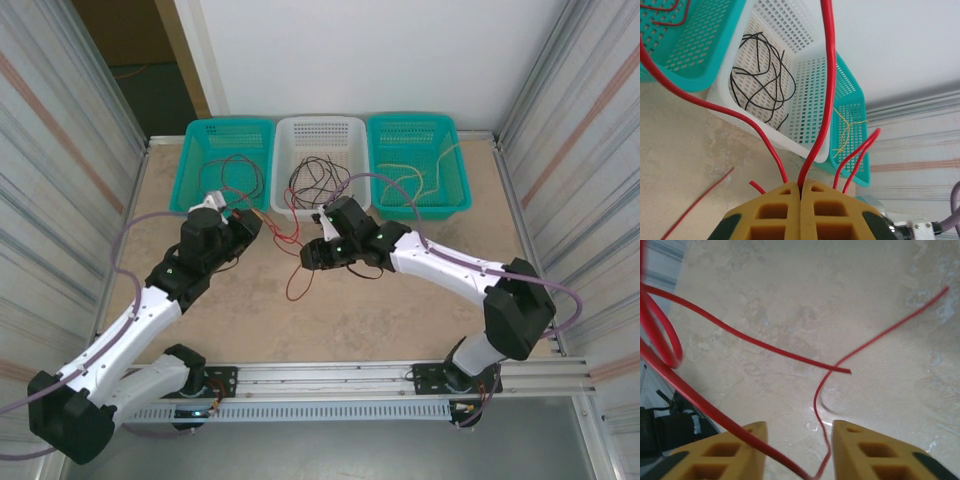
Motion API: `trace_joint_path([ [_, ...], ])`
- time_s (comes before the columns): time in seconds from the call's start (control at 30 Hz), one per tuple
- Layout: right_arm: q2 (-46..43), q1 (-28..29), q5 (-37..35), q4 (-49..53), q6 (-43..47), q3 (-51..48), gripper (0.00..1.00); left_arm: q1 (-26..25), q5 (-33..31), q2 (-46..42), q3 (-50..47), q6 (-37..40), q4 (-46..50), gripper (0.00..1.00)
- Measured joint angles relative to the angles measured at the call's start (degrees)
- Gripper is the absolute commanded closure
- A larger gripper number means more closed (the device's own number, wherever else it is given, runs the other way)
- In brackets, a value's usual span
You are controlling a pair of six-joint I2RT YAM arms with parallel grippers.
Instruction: Untangle the cables
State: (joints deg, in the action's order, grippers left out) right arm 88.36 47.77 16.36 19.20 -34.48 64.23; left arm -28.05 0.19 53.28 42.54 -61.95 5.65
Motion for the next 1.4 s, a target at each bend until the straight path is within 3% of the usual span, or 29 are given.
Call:
trace_joint_path([
  [0.13, 0.48, -0.02, -0.42, 0.07, 0.04, 0.0, 1.0, 0.52, 0.2, -0.5, -0.04, 0.02, 0.07, 1.0],
  [0.33, -3.54, -2.58, -1.81, -0.44, 0.13, -3.13, 1.0, 2.99, -1.38, -3.15, 0.04, 0.52, 4.33, 1.0],
  [0.6, -19.76, -15.1, -3.1, 1.36, 0.04, -7.89, 1.0, 8.28, -6.1, -4.33, 2.01, 1.51, 18.27, 1.0],
  [0.87, -22.71, -17.05, -2.8, 5.64, 0.24, 4.83, 1.0, 8.5, -2.03, -6.93, -0.61, 3.63, 17.38, 1.0],
  [1.1, -13.55, -15.76, -0.02, 0.37, -0.72, 18.05, 1.0, 7.15, 2.97, -11.15, -3.96, 9.11, 13.38, 1.0],
  [1.4, 14.58, -11.45, 2.47, -0.7, -1.05, 44.98, 1.0, 2.6, 7.56, -17.22, -13.6, 11.8, 7.98, 1.0],
])
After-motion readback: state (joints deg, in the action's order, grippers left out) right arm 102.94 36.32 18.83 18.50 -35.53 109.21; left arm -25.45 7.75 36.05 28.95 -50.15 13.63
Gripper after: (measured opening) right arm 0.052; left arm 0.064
